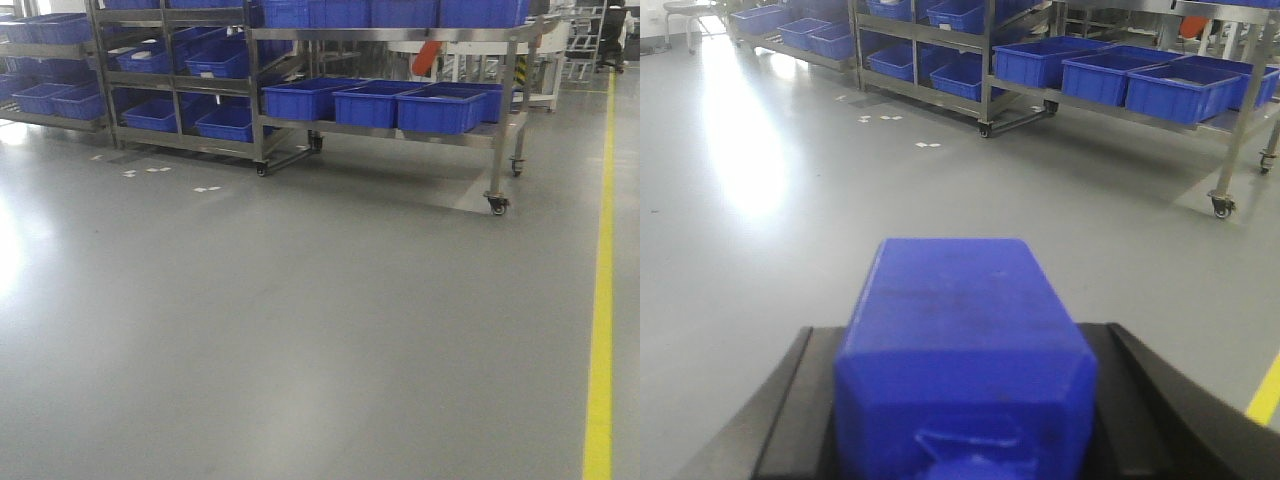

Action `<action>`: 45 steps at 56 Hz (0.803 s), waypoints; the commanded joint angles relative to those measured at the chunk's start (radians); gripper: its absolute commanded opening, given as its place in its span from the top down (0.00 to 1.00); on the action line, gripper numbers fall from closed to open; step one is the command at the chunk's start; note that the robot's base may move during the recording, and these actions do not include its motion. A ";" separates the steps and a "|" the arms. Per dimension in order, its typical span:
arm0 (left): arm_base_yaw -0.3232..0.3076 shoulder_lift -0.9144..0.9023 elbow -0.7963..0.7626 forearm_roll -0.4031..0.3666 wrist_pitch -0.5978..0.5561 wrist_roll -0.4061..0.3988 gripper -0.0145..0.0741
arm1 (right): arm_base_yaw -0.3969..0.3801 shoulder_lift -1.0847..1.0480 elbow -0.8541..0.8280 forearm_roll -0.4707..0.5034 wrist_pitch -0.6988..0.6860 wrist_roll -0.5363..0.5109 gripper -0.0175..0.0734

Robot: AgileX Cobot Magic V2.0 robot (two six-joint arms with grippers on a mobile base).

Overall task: Pick and sort blue part to right shelf
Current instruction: 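Drive the base away from the table holding both blue parts, then drive the base up to the shelf of open blue bins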

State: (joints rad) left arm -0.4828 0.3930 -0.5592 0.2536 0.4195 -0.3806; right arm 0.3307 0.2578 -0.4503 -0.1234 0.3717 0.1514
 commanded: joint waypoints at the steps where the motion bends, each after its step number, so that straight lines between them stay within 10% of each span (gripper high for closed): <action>1: -0.002 0.012 -0.032 0.008 -0.089 -0.004 0.52 | 0.001 0.012 -0.026 -0.012 -0.093 -0.010 0.58; 45: -0.002 0.012 -0.032 0.008 -0.089 -0.004 0.52 | 0.001 0.012 -0.026 -0.012 -0.092 -0.010 0.58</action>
State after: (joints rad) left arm -0.4828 0.3930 -0.5592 0.2536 0.4195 -0.3806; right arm 0.3307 0.2578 -0.4503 -0.1234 0.3717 0.1514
